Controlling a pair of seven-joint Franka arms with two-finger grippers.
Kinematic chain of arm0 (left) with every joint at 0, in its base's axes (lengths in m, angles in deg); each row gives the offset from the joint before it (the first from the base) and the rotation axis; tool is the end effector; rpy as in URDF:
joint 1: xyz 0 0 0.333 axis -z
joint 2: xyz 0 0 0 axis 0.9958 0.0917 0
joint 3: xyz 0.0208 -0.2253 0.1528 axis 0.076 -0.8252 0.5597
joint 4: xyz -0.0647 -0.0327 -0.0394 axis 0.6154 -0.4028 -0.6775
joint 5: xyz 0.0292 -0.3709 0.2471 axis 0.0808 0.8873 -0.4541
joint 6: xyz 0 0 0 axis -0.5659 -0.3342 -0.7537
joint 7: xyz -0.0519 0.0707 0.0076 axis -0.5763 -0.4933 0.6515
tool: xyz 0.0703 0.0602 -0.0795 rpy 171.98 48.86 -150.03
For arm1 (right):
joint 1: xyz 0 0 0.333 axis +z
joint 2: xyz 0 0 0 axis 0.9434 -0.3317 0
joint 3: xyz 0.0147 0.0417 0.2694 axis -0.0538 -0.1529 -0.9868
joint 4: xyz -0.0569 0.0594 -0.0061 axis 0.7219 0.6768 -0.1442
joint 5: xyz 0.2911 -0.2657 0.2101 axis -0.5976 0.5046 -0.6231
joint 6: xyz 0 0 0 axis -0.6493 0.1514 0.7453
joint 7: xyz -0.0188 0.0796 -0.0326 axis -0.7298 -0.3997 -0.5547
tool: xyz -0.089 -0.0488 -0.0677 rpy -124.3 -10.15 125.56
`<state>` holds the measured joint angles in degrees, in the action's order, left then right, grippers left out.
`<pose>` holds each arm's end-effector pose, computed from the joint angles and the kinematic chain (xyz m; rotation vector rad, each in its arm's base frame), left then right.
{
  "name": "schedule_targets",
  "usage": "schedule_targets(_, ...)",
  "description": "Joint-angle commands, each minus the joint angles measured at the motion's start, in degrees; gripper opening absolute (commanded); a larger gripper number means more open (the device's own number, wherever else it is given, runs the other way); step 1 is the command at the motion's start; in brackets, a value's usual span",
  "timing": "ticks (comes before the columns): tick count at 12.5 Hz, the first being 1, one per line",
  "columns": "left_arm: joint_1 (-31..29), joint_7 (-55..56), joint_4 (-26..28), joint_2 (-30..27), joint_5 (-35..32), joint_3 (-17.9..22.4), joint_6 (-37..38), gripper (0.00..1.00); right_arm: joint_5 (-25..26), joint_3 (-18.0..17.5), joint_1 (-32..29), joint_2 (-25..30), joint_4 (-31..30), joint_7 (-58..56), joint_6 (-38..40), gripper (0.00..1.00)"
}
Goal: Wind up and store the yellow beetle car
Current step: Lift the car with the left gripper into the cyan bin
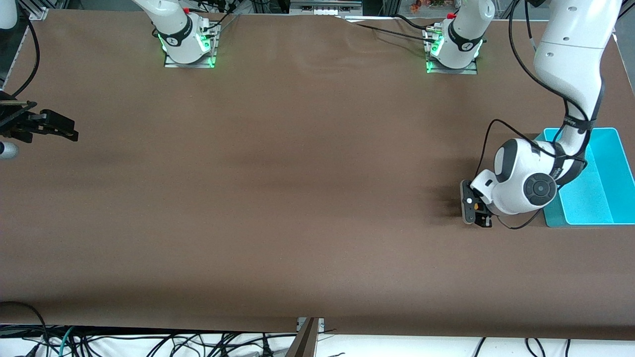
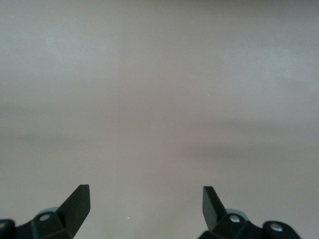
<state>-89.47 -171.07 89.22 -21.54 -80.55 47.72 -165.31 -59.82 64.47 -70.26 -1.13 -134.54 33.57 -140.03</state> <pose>0.6607 -0.0214 0.1282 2.2081 -2.1330 -0.1991 0.6477 -0.0173 0.5429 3.1034 0.1010 -0.1182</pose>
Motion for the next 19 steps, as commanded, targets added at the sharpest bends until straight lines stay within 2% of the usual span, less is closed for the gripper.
schedule_targets(1,-1.32,-0.8,0.35,-6.45,-3.67,0.35,8.0,0.08,-0.84,-0.4,-0.54,1.41,-0.43,0.58,0.41,1.0)
schedule_targets(3,-4.38,-3.59,0.44,-8.22,-6.66,1.14,8.99,0.08,-0.84,-0.4,-0.63,1.41,-0.43,0.58,0.41,1.0)
schedule_targets(8,-16.15,-18.88,0.44,-7.97,-7.46,1.14,8.47,0.09,-0.93,-0.4,-0.54,1.41,-0.43,0.49,0.41,1.0)
schedule_targets(11,-20.21,-20.84,0.44,-7.79,-12.74,1.23,8.02,0.09,-0.84,-0.4,-0.63,1.41,-0.43,0.49,0.41,1.0)
schedule_targets(15,-26.37,-24.78,1.32,-3.5,-12.83,1.23,1.27,0.13,-0.84,-0.4,-0.54,1.41,-0.43,0.49,0.41,1.0)
schedule_targets(16,-26.64,-25.14,1.4,-2.01,-12.74,1.23,-0.57,0.13,-0.84,-0.4,-0.54,1.41,-0.43,0.49,0.41,1.0)
schedule_targets(19,-27.43,-25.23,4.2,0.29,-12.74,1.23,-7.25,0.21,-0.93,-0.31,-0.54,1.41,-0.43,0.49,0.41,1.0)
